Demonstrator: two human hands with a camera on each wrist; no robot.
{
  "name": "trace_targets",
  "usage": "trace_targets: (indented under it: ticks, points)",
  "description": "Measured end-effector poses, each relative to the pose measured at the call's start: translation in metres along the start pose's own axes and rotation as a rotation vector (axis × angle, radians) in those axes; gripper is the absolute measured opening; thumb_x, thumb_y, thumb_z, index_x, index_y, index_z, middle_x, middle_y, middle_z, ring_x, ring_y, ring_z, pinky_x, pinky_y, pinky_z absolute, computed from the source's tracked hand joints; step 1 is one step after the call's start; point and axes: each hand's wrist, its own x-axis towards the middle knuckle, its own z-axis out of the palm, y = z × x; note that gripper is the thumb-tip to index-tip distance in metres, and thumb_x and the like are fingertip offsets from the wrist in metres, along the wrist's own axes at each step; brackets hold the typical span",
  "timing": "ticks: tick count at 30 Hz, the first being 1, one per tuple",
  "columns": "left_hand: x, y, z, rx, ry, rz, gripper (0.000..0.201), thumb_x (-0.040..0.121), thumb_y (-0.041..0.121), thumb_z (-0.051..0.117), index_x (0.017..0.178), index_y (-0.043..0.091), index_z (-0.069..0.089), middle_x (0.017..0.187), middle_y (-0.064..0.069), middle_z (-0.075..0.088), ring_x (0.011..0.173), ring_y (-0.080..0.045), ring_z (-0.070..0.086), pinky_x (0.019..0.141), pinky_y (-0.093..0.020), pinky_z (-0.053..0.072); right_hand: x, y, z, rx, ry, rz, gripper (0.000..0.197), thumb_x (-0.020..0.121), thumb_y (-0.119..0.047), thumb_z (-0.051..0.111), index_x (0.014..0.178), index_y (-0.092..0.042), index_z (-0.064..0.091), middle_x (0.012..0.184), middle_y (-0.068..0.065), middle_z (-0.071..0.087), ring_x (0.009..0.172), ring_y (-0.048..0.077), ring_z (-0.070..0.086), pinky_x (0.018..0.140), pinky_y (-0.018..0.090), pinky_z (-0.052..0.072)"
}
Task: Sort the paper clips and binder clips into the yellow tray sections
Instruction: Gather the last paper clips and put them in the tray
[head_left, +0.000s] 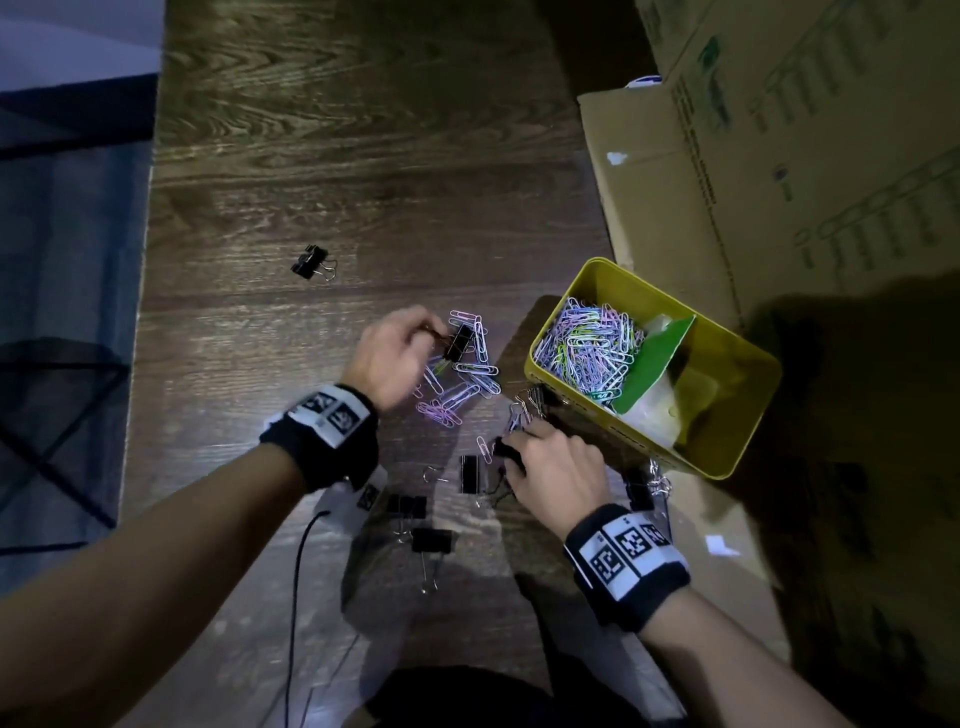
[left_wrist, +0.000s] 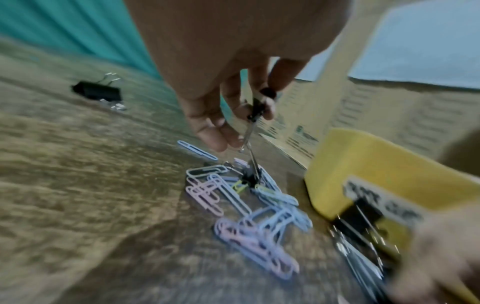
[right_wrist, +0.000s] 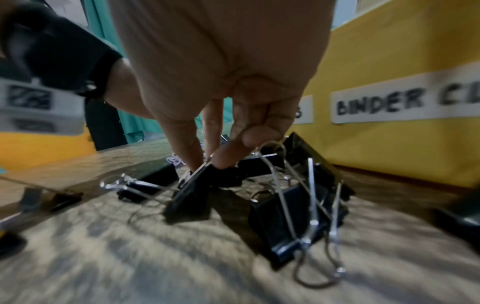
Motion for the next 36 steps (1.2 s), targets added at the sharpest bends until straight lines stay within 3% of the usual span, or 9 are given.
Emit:
trace_targets:
  ticks: [4,10,14,18,21,24,29,33,36]
  points:
    - [0.017,0.011,-0.009,-0.197,0.150,-0.175,0.024,0.074,0.027,0.032,0.068,0.023,0.055,0.077,-0.011,0.060,0.069,-0.029,0.060,0.058,-0.034,0.047,-0.010,0.010,0.003,0.020,-0.016,0.017,0.030,0.094,-0.033,0.045,0.121,-0.027,0.058,0.122,-0.002,0.054,0.097,0.028,0.063,0.075,0.035,0.049]
    - [0.031,0.025,-0.003,0.097,0.183,-0.169,0.052,0.090,0.042,0.044,0.062,0.001,0.060,0.065,-0.012,0.068,0.055,-0.023,0.059,0.056,-0.028,0.046,-0.007,0.015,0.007,0.029,-0.004,0.033,0.031,0.093,-0.041,0.050,0.117,-0.023,0.059,0.122,-0.003,0.053,0.095,0.027,0.063,0.075,0.036,0.049]
    - [0.036,0.023,0.007,0.120,0.080,-0.167,0.024,0.079,0.028,0.068,0.069,0.006,0.064,0.065,-0.010,0.068,0.047,-0.012,0.063,0.042,-0.021,0.049,-0.006,0.018,0.010,0.011,-0.001,0.022,0.039,0.091,-0.048,0.052,0.121,-0.025,0.059,0.122,-0.004,0.053,0.095,0.029,0.064,0.076,0.036,0.050]
    - [0.037,0.018,0.017,0.456,-0.016,-0.023,0.032,0.072,0.038,0.075,0.073,0.015,0.052,0.079,-0.007,0.062,0.074,-0.024,0.061,0.064,-0.028,0.048,-0.007,0.014,0.022,0.052,0.171,0.012,0.023,0.085,-0.036,0.063,0.094,-0.017,0.072,0.099,-0.001,0.064,0.073,0.029,0.069,0.058,0.035,0.053]
    - [0.036,0.017,0.023,0.478,-0.004,-0.006,0.032,0.073,0.040,0.074,0.083,0.016,0.054,0.084,-0.009,0.066,0.078,-0.025,0.062,0.070,-0.031,0.052,-0.007,0.016,0.031,0.199,0.292,-0.004,0.015,0.074,-0.026,0.074,0.077,-0.012,0.072,0.082,0.003,0.065,0.058,0.027,0.066,0.049,0.034,0.055]
    - [0.038,0.019,0.026,0.513,-0.001,-0.051,0.040,0.073,0.046,0.073,0.088,0.011,0.063,0.083,-0.008,0.067,0.076,-0.024,0.063,0.070,-0.031,0.054,-0.011,0.021,0.030,0.394,0.423,-0.034,0.014,0.074,-0.022,0.074,0.081,-0.010,0.071,0.084,0.003,0.064,0.060,0.020,0.062,0.056,0.028,0.054]
    - [0.039,0.019,0.026,0.490,-0.039,-0.108,0.016,0.078,0.031,0.070,0.075,0.015,0.068,0.078,-0.010,0.067,0.074,-0.025,0.063,0.066,-0.026,0.048,-0.020,0.027,0.025,0.563,0.465,-0.063,0.013,0.075,-0.021,0.070,0.084,-0.012,0.066,0.093,-0.003,0.060,0.064,0.011,0.057,0.062,0.030,0.053]
    - [0.038,0.022,0.009,0.318,0.035,-0.117,0.015,0.075,0.030,0.074,0.072,0.016,0.070,0.071,-0.004,0.066,0.063,-0.015,0.058,0.059,-0.021,0.041,-0.023,0.036,0.027,0.422,0.436,0.029,0.014,0.074,-0.022,0.068,0.084,-0.012,0.063,0.094,0.002,0.059,0.068,0.019,0.060,0.063,0.032,0.053]
    - [0.052,0.022,-0.016,0.312,0.168,-0.100,0.012,0.076,0.027,0.071,0.077,0.015,0.070,0.079,-0.011,0.070,0.072,-0.024,0.063,0.063,-0.025,0.045,-0.028,0.044,0.032,0.324,0.412,0.128,0.018,0.072,-0.023,0.069,0.084,-0.012,0.062,0.092,0.008,0.058,0.071,0.029,0.060,0.067,0.034,0.052]
